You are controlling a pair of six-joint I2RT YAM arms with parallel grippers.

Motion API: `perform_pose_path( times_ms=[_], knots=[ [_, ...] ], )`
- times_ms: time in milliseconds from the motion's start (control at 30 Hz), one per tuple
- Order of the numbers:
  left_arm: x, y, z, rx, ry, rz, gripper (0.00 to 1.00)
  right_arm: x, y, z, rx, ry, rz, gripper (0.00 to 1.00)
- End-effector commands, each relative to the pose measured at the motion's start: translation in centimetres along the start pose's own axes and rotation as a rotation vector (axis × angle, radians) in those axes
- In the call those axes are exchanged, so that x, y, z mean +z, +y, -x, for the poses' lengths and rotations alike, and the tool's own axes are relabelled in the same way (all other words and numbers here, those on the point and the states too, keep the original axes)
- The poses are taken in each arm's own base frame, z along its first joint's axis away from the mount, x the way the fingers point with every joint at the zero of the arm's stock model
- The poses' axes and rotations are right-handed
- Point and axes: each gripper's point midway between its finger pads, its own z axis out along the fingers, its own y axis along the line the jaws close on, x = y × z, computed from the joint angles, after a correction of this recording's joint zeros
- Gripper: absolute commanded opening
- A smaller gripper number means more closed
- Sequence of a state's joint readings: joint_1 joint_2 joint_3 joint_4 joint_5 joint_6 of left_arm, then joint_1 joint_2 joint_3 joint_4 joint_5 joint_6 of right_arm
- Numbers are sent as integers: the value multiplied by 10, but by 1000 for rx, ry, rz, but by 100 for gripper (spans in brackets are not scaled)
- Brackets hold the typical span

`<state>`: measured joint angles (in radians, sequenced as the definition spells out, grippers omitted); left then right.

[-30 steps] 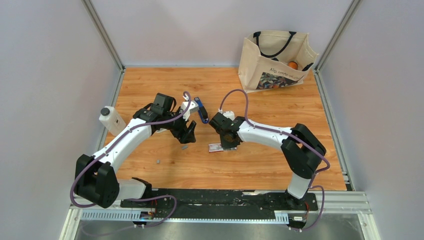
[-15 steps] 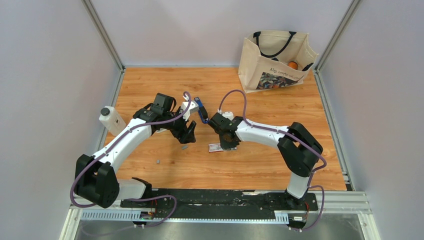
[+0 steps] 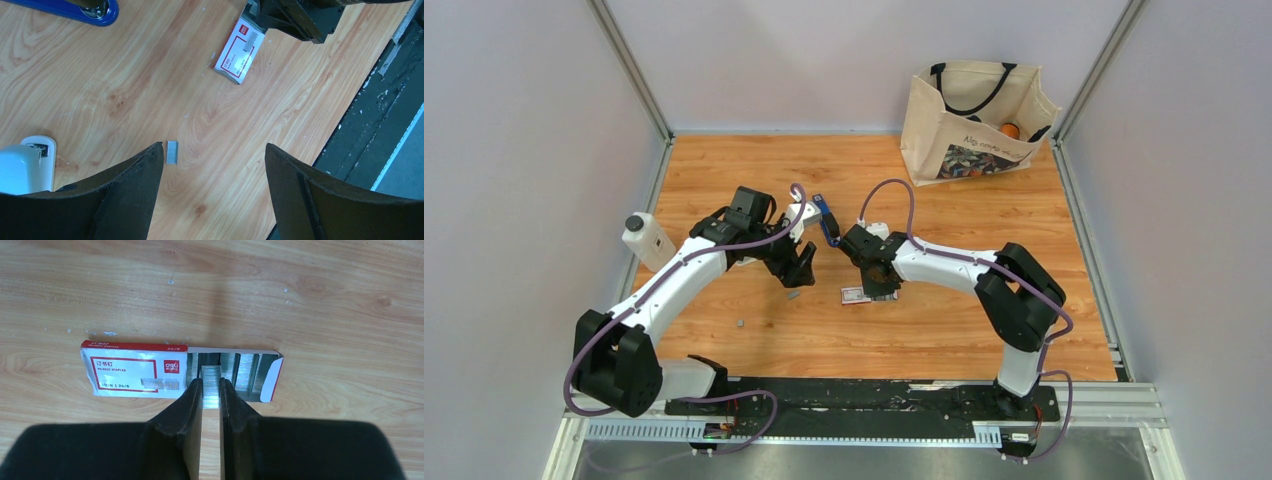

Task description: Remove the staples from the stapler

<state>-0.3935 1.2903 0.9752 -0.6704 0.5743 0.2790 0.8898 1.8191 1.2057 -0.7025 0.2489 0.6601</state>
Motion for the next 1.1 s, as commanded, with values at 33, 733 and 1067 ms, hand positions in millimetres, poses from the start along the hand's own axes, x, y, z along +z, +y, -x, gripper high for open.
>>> perform_pose_path(
  times_ms=[33,733,1067],
  knots=[
    [-10,-3,17,63,-51,5,82,-1,8,13,0,-37,12,13],
    [-10,-6,17,52,-55,-7,82,-38,9,30,28,-112,66,32],
    [-10,-6,16,50,-57,-6,82,-21,11,29,5,-95,39,30]
  ],
)
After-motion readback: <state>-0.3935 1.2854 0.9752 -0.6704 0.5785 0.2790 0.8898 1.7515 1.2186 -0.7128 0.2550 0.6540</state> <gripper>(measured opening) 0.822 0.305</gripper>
